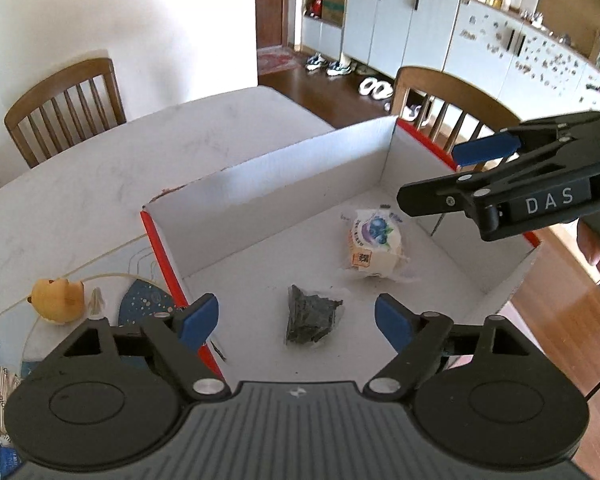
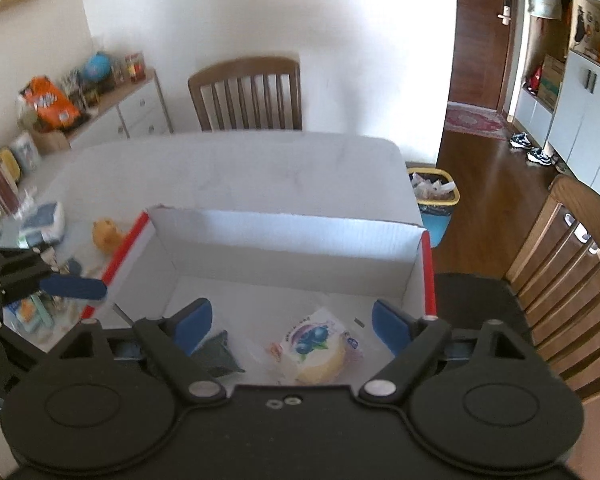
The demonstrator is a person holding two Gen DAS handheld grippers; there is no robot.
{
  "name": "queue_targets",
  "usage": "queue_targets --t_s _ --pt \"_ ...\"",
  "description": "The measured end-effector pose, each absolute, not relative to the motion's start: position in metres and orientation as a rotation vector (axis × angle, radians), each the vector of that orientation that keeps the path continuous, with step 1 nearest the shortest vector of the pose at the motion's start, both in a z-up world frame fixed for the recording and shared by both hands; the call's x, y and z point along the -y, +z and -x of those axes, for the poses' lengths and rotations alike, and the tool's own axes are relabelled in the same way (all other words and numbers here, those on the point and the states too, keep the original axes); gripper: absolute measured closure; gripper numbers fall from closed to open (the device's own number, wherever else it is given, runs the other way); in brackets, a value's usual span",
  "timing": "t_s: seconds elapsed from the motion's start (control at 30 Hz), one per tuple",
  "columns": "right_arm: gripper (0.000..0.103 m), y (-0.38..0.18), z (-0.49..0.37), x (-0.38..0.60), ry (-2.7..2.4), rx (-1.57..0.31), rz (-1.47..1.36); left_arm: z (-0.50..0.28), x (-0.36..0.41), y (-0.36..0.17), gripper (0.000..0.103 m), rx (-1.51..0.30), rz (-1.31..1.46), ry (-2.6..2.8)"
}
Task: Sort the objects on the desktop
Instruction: 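Open both tools to drop the seaweed bag and bread bag in the box, then withdraw both tools from the box back toward the table items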
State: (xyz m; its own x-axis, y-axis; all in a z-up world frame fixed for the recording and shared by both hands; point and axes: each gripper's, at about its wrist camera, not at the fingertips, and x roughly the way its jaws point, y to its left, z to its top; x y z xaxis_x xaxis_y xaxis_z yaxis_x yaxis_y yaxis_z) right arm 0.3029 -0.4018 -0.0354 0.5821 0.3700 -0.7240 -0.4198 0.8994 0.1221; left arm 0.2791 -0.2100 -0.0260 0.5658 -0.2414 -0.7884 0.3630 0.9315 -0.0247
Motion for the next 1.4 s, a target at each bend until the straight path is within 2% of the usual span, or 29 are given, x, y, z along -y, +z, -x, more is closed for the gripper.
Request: queue_targets --t_s 0.17,0.8,1.4 --pt "0.015 -0.025 -0.287 0.402 0.448 -0.801 0.038 -0.269 0.202 -0.020 0.001 -0.860 -0.120 -0.377" --pt "0.014 -0.002 -0.234 0.362 0.426 -0.743 -0.035 -0.237 0.135 0.009 0.001 -0.783 -0.069 -0.377" --pt "0.014 -0.002 -0.205 0.284 0.458 -0.712 -0.039 -0.218 0.050 0.002 0.001 -0.770 -0.030 -0.317"
